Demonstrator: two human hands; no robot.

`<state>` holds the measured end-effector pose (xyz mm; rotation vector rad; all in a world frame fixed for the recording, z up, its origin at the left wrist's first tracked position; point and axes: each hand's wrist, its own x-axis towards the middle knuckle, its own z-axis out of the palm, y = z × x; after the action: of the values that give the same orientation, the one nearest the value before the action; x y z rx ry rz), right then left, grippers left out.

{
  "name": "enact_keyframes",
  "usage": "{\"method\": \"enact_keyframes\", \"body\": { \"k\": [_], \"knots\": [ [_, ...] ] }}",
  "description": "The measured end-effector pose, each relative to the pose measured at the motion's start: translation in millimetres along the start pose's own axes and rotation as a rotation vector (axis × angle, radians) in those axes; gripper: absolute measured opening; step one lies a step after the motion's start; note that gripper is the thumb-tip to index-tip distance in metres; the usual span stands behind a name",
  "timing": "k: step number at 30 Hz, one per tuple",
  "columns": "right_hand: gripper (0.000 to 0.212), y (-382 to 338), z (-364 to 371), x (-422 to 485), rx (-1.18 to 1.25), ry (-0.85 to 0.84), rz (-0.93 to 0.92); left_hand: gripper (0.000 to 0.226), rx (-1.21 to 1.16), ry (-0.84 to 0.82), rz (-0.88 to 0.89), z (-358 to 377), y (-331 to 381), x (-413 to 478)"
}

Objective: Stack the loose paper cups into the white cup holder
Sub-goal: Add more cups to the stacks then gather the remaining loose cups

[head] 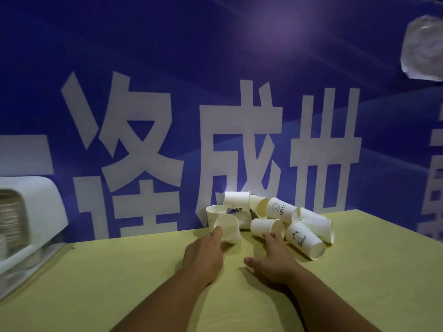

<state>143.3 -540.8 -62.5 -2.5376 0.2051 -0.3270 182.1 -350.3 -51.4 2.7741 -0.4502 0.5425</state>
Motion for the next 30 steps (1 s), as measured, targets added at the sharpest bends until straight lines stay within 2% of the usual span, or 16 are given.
{"method": "enact_keyframes", "body": {
  "k": [4, 7, 11, 19, 26, 30],
  "knots": [
    [0.092, -15.9, -8.0, -19.0, 0.085, -0.049, -0.014, 0.013, -0.086, 0.09, -0.076, -23.6, -37.2, -31.8],
    [0.078, -49.6, -4.7, -35.2, 0.187, -0.004, -0.022, 0.017, -0.139, 0.167, -0.112, -50.4, -70.6, -53.4],
    [0.068, -103.5, 6.7, -56.6, 0.269, 0.052, -0.082, 0.009, -0.121, 0.231, -0.144, -89.5, -115.2, -82.1],
    [0.05, -202.4, 52.2, -87.8, 0.454, 0.021, -0.155, 0.008, -0.12, 0.355, -0.184, -154.5, -200.2, -133.4],
    [0.035, -276.9, 104.4, -93.3, 0.638, 0.036, -0.172, 0.013, -0.142, 0.641, -0.179, -185.3, -268.4, -148.5],
    [0.023, -312.6, 125.0, -89.1, 0.708, 0.066, -0.224, 0.01, -0.231, 0.839, -0.223, -192.8, -307.6, -147.7]
  ]
}}
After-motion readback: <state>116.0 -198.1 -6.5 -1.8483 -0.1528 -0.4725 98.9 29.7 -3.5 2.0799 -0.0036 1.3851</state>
